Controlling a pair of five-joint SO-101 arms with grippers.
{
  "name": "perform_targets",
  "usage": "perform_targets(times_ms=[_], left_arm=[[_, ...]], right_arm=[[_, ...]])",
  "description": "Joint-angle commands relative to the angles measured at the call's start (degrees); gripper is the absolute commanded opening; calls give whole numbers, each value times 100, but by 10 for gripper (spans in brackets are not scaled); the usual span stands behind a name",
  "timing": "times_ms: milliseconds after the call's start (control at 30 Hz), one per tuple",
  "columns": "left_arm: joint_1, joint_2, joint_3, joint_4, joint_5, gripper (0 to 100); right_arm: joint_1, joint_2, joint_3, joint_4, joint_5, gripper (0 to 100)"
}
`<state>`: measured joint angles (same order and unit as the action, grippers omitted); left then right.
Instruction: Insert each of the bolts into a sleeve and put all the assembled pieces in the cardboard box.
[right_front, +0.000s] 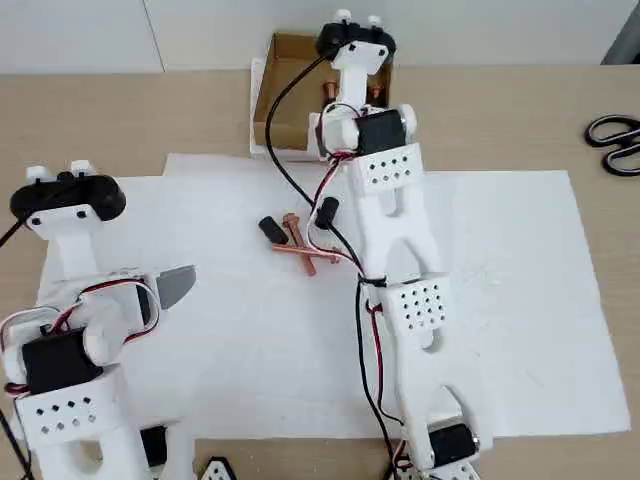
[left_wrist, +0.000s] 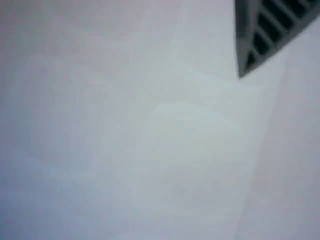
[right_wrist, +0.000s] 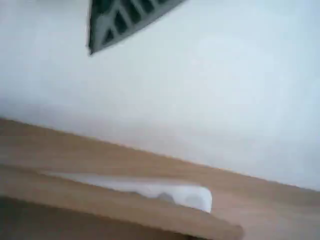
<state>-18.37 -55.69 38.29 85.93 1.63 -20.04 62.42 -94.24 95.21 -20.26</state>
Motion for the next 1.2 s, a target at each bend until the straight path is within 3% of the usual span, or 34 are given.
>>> perform_targets(times_ms=[0,200,467,700,1167], left_arm=[[-18,-79,31,-9,-18,360],[-9,-79,347,-229,-18,360],[-9,-79,338,-229,-18,360],[-9,-79,338,-229,-18,360],[-9,-79,338,-229,-18,360]], right_arm=[[-57,-66,0,31,-484,272],[-75,-66,985,4,-1204,270],[-347,-66,1284,31,-1530,270],[-690,-66,1415,40,-1609,270],[-655,-75,2242,31,-1618,269]])
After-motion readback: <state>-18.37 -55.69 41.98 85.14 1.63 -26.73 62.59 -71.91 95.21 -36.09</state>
